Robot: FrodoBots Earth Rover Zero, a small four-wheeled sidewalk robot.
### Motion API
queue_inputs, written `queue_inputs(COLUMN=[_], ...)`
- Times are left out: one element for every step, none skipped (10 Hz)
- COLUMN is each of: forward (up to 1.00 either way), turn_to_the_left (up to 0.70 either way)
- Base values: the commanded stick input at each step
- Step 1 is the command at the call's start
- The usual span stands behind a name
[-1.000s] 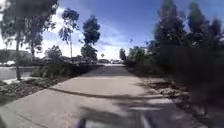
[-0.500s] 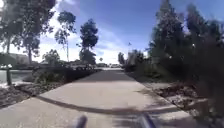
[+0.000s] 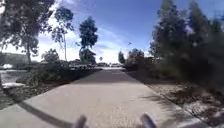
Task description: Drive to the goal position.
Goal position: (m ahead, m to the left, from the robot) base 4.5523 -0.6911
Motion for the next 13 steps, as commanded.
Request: queue_inputs(forward=[1.00, 1.00, 1.00, 1.00, 1.00, 1.00, 1.00, 1.00, 1.00, 1.00, 1.00, 1.00, 1.00], turn_to_the_left=[0.00, 0.00, 0.00, 0.00, 0.00, 0.00, 0.00, 0.00, 0.00, 0.00, 0.00, 0.00, 0.00])
